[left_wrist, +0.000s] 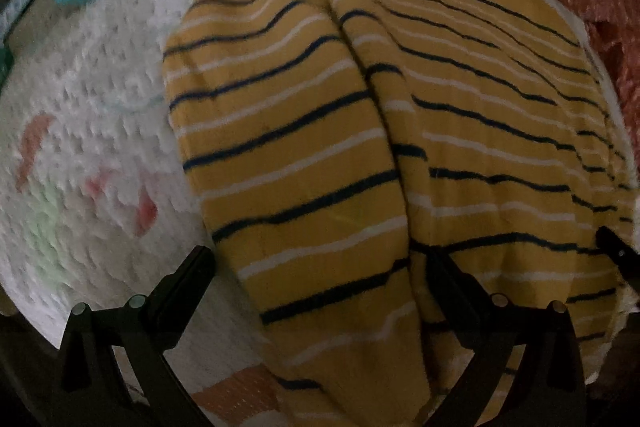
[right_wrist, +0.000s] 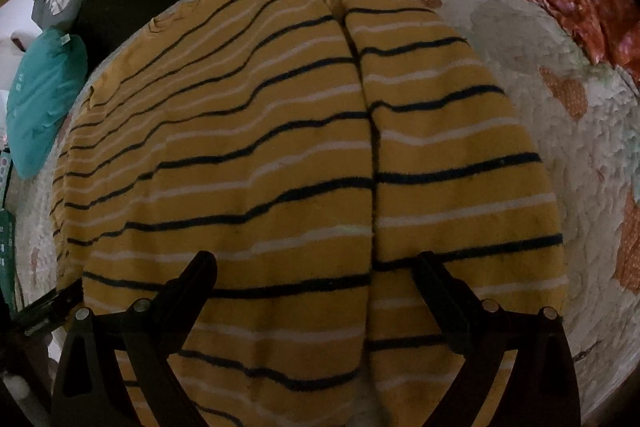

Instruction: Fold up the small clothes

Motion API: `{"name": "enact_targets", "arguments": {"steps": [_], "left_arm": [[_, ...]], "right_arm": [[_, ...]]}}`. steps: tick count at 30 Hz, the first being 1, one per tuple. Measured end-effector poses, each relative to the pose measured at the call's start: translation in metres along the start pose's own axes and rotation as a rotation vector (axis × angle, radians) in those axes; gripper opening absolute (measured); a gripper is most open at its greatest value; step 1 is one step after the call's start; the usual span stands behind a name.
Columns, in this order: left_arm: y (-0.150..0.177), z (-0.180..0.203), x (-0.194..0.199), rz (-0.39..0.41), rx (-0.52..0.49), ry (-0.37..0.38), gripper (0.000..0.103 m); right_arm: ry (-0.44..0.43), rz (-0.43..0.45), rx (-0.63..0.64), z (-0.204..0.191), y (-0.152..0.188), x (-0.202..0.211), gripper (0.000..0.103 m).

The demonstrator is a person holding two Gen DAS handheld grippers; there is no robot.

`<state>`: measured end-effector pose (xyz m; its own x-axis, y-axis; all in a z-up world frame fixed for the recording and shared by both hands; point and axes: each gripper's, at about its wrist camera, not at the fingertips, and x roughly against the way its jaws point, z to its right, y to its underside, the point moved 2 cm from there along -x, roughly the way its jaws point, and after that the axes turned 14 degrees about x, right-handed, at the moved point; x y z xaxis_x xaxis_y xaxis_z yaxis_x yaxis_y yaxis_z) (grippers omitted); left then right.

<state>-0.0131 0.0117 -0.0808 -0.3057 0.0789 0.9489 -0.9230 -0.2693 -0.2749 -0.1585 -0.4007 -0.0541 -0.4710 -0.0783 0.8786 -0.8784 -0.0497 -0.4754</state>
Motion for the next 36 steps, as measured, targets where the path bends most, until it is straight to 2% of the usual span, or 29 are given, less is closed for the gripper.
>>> {"name": "enact_targets", "arguments": {"steps": [2, 6, 11, 13, 14, 16, 17, 18, 19, 21, 22, 25, 27, 28, 30, 34, 36], "left_arm": [[0.007, -0.008, 0.001, -0.02, 0.023, 0.034, 0.103], [0.025, -0.021, 0.007, -0.026, -0.007, 0.064, 0.103], [0.046, -0.036, 0.02, -0.055, 0.001, 0.1, 0.103], [0.044, -0.039, 0.024, -0.071, 0.008, 0.106, 0.103], [0.047, -0.041, 0.028, -0.075, 0.009, 0.116, 0.102], [0.051, -0.047, 0.038, -0.074, 0.011, 0.147, 0.089], [0.054, -0.05, 0.043, -0.068, 0.011, 0.168, 0.086], [0.053, -0.055, 0.05, -0.058, 0.014, 0.185, 0.085], [0.055, -0.064, 0.061, -0.03, 0.023, 0.198, 0.085], [0.057, -0.081, 0.078, 0.037, 0.046, 0.192, 0.085], [0.057, -0.092, 0.085, 0.067, 0.06, 0.18, 0.085], [0.054, -0.109, 0.1, 0.093, 0.119, 0.186, 0.085], [0.056, -0.109, 0.107, 0.092, 0.146, 0.193, 0.085], [0.041, -0.104, 0.098, 0.091, 0.155, 0.186, 0.085], [0.029, -0.102, 0.091, 0.086, 0.168, 0.182, 0.085], [-0.005, -0.036, 0.073, 0.061, 0.177, 0.184, 0.085], [-0.013, -0.028, 0.069, 0.055, 0.158, 0.182, 0.085]], "right_arm": [[0.007, 0.002, 0.006, -0.001, 0.0, -0.002, 0.102], [0.036, 0.005, 0.019, -0.006, -0.002, -0.007, 0.103], [0.045, -0.039, 0.035, -0.01, -0.009, -0.014, 0.103], [0.058, -0.044, 0.077, -0.014, -0.008, -0.015, 0.103], [0.071, -0.04, 0.104, -0.018, -0.007, -0.016, 0.103], [0.096, -0.024, 0.145, -0.023, -0.006, -0.014, 0.103], [0.1, -0.022, 0.161, -0.024, -0.006, -0.01, 0.102], [0.092, -0.01, 0.169, -0.024, -0.007, -0.004, 0.095], [0.075, 0.024, 0.166, -0.019, -0.006, 0.009, 0.08], [0.055, 0.126, 0.131, -0.003, -0.008, 0.042, 0.077], [0.071, 0.19, 0.104, 0.01, -0.008, 0.062, 0.077], [0.198, 0.254, 0.044, 0.054, -0.001, 0.091, 0.078], [0.213, 0.23, -0.002, 0.076, 0.006, 0.091, 0.076], [0.202, 0.219, -0.018, 0.084, 0.009, 0.088, 0.072], [0.2, 0.185, -0.008, 0.09, 0.015, 0.081, 0.07], [0.201, 0.129, 0.063, 0.081, 0.026, 0.069, 0.07], [0.233, 0.085, 0.067, 0.084, 0.032, 0.059, 0.07]]}}
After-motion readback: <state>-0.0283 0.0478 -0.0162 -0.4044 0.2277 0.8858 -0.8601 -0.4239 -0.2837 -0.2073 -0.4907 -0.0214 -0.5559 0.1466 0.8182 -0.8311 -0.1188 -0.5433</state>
